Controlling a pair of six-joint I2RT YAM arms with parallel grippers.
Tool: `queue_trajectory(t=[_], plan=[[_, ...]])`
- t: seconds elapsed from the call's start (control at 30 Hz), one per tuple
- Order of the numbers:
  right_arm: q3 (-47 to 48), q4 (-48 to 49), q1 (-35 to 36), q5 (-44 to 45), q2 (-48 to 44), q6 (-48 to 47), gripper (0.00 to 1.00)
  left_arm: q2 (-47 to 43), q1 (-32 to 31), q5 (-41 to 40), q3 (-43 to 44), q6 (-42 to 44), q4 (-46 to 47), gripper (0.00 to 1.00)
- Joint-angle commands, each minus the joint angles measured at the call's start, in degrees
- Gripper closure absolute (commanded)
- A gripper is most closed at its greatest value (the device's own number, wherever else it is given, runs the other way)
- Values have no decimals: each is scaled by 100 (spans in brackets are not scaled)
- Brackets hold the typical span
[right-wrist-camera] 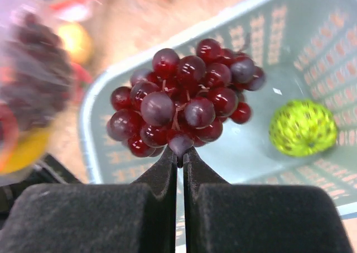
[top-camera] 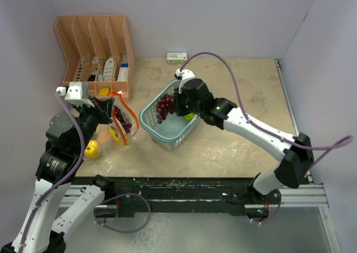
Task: Place the food in the zip-top bag and seal the zipper
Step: Pick up the fake fruit from the bin, then place the fake fruit in the zipper food storage bag.
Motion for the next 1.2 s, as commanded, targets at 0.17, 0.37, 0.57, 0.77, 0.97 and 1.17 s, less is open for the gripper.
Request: queue_trajectory(t=[0.17, 0.37, 0.57, 0.77, 0.97, 1.17], plan=[[54, 1721, -26, -855, -1305, -403, 100, 273, -21, 317, -37, -168, 556, 100], [150, 2486, -18, -1869, -1447, -182, 100, 372, -23, 413, -172, -277, 736, 100], [-89, 3418, 47, -2574, -1167, 443, 100, 505, -20, 636, -275, -446, 1093, 100], [-122, 3979, 366, -2799, -767, 797, 100, 592, -26, 804, -368, -618, 1316, 100], [-427, 4770, 512, -3116, -416, 1298, 100, 449, -22, 914, -236, -700, 1303, 100], [-599, 5067, 866, -3126, 64, 1459, 100, 306, -25, 948, -21, -722, 1188, 100]])
